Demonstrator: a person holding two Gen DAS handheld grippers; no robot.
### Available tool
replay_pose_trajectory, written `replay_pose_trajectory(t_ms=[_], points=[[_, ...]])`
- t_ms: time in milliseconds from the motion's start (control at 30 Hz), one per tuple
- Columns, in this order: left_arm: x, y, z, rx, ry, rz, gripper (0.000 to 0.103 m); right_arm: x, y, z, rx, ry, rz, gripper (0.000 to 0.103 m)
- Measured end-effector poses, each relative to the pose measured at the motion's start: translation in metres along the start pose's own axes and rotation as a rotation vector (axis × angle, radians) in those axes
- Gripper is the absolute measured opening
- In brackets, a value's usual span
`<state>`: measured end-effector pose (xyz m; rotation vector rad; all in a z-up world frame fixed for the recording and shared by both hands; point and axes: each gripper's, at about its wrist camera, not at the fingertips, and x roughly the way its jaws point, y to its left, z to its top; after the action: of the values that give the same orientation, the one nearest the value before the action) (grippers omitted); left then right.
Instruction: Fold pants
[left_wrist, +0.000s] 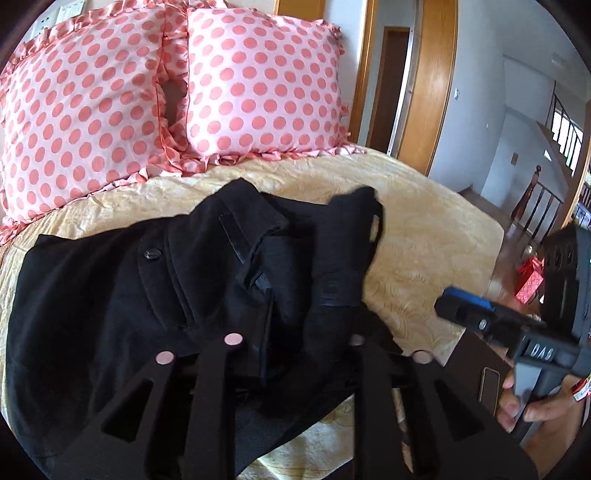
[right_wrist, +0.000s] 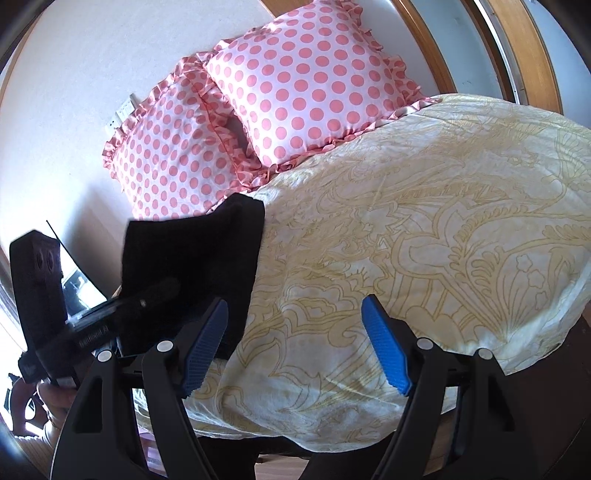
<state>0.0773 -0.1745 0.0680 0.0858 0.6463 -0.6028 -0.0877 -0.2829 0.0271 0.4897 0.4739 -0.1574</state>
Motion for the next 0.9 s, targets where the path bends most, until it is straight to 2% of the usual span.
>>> replay_pose_trajectory(t_ms=[33, 67, 100, 200, 300, 400, 467, 533, 567, 700, 800, 900], points=[[0.000, -0.003, -0.002, 0.011, -0.005, -0.001, 0.033, -0.002, 0.000, 0.002, 0.001, -0.009, -0.005, 0.076], [-0.003, -0.007, -0.004, 0.029, -0.017, -0.005, 0.046, -0.004, 0.000, 0.003, -0.003, -0.015, -0.010, 0.076], [-0.008, -0.011, -0.006, 0.051, -0.037, -0.026, 0.063, -0.005, 0.001, 0.005, -0.009, -0.020, -0.017, 0.076], [-0.031, -0.020, -0.015, 0.093, -0.092, -0.058, 0.088, -0.011, 0.005, 0.011, -0.037, -0.047, -0.046, 0.076], [-0.059, -0.014, -0.023, 0.114, -0.146, -0.033, 0.098, -0.019, 0.018, 0.023, -0.080, -0.098, -0.039, 0.076], [-0.078, 0.015, -0.029, 0.072, -0.182, 0.098, 0.101, -0.016, 0.048, 0.037, -0.168, -0.129, 0.014, 0.076], [-0.088, 0.040, -0.034, 0.031, -0.201, 0.245, 0.101, -0.009, 0.076, 0.044, -0.241, -0.135, 0.070, 0.076], [-0.094, 0.061, -0.040, -0.009, -0.218, 0.354, 0.101, 0.003, 0.107, 0.049, -0.324, -0.124, 0.136, 0.076], [-0.096, 0.070, -0.042, -0.031, -0.216, 0.380, 0.101, 0.012, 0.123, 0.049, -0.364, -0.106, 0.168, 0.076], [-0.097, 0.088, -0.049, -0.098, -0.206, 0.371, 0.101, 0.059, 0.166, 0.037, -0.455, 0.028, 0.230, 0.069], [-0.089, 0.093, -0.056, -0.089, -0.188, 0.372, 0.101, 0.084, 0.168, 0.019, -0.485, 0.103, 0.149, 0.069], [-0.081, 0.096, -0.069, -0.085, -0.139, 0.375, 0.101, 0.095, 0.148, 0.001, -0.491, 0.151, 0.003, 0.069]])
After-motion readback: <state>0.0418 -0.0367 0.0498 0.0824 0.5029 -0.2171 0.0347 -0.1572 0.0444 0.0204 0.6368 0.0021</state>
